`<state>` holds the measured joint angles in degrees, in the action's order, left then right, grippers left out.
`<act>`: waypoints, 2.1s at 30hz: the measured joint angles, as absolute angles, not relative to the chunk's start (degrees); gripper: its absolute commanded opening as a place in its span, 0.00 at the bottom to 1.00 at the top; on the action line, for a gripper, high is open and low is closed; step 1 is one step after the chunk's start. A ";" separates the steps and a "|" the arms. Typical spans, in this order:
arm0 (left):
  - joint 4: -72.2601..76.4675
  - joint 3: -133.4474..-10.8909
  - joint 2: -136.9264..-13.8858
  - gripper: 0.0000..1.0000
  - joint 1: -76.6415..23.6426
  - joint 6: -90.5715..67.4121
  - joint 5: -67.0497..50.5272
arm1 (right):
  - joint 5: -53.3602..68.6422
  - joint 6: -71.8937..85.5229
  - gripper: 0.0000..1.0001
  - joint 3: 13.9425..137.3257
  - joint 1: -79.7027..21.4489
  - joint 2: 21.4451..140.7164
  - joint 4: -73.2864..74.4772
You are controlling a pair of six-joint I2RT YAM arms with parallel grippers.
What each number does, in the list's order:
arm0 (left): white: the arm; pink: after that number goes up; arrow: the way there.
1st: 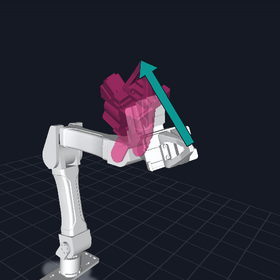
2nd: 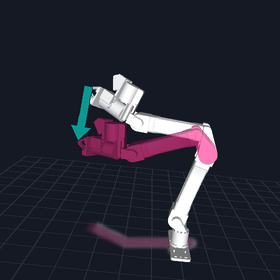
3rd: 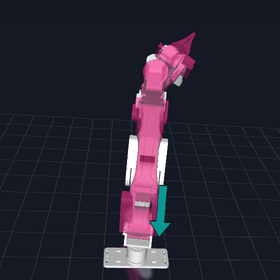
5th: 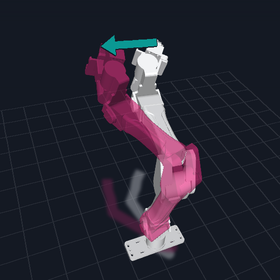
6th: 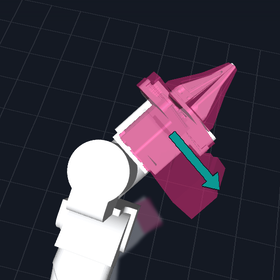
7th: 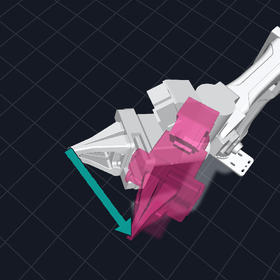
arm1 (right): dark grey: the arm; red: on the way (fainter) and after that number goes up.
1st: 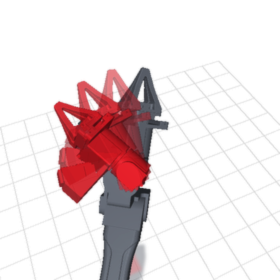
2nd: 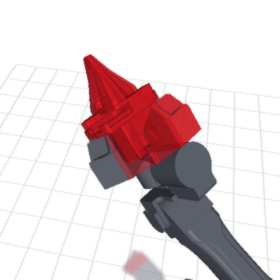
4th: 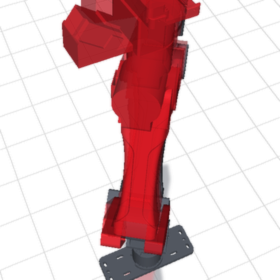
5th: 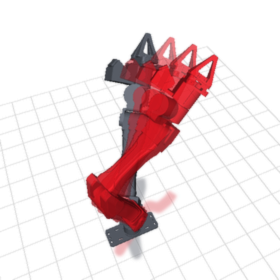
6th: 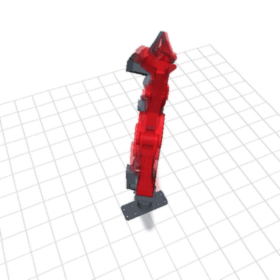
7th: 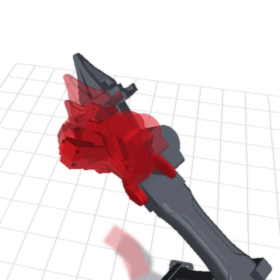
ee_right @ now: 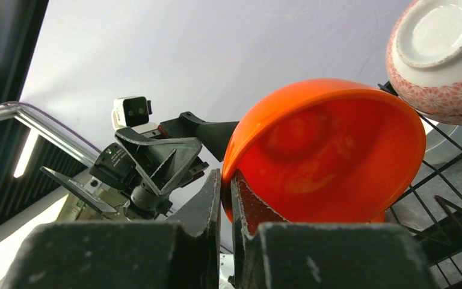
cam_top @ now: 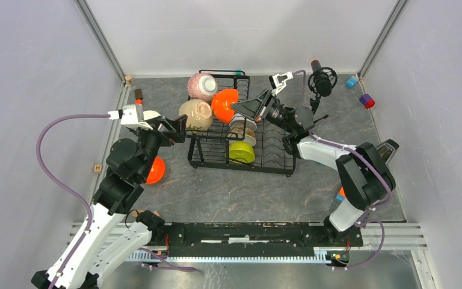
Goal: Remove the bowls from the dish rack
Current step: Pick up the bowl from the dish rack, then place the bowl at the center of the board.
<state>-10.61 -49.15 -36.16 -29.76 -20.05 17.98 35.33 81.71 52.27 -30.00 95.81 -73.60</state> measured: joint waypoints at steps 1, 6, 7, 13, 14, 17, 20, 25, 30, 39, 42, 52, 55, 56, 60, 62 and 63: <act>-10.61 -49.15 -35.97 1.00 -29.76 -20.05 17.98 | 35.48 81.08 0.00 52.27 -29.98 95.09 -72.95; -10.59 -49.15 -35.44 1.00 -29.76 -20.05 17.98 | 36.14 76.95 0.00 52.27 -29.93 89.71 -68.53; -10.59 -49.15 -35.44 1.00 -29.76 -20.05 17.98 | 36.21 76.16 0.00 52.27 -29.93 88.64 -67.72; -10.61 -49.15 -35.31 1.00 -29.76 -20.05 17.98 | 36.60 67.22 0.00 51.42 -29.93 78.46 -57.78; -10.61 -49.15 -35.24 1.00 -29.76 -20.05 17.98 | 36.53 64.55 0.00 50.46 -29.95 75.42 -54.81; -10.59 -49.15 -34.81 1.00 -29.78 -20.05 17.96 | 35.97 55.57 0.00 47.68 -29.98 66.13 -45.12; -10.61 -49.15 -34.65 1.00 -29.78 -20.05 17.93 | 34.37 45.93 0.00 46.52 -30.15 57.14 -33.45; -10.66 -49.15 -34.00 1.00 -29.78 -20.05 17.85 | 30.74 31.53 0.00 46.41 -30.57 44.18 -14.28; -10.59 -49.15 -32.97 1.00 -29.78 -20.05 17.67 | 27.73 23.29 0.00 46.00 -30.65 36.03 -0.99; -10.59 -49.15 -33.93 1.00 -30.11 -20.05 17.85 | 21.89 14.83 0.00 43.16 -30.65 28.42 13.96; -10.68 -49.15 -35.22 1.00 -30.11 -20.08 17.82 | 20.29 13.67 0.00 41.52 -30.65 26.57 16.93; -10.92 -49.15 -34.81 1.00 -30.11 -20.08 18.11 | 19.90 13.87 0.00 39.51 -30.65 23.70 20.97; -10.92 -49.15 -34.26 1.00 -30.11 -20.10 18.26 | 20.32 14.11 0.00 38.85 -30.65 23.40 21.06; -10.92 -49.15 -34.20 1.00 -30.11 -20.10 18.41 | 20.32 14.11 0.00 38.20 -30.65 23.31 21.19; -10.98 -49.17 -34.37 1.00 -30.11 -20.14 18.96 | 19.66 14.02 0.00 35.18 -30.65 23.73 22.55; -11.07 -49.19 -34.63 1.00 -30.11 -20.21 19.03 | 19.38 14.02 0.00 34.00 -30.65 24.32 23.38; -11.14 -49.23 -34.76 1.00 -30.11 -20.27 18.98 | 19.27 14.02 0.00 33.56 -30.65 24.62 23.70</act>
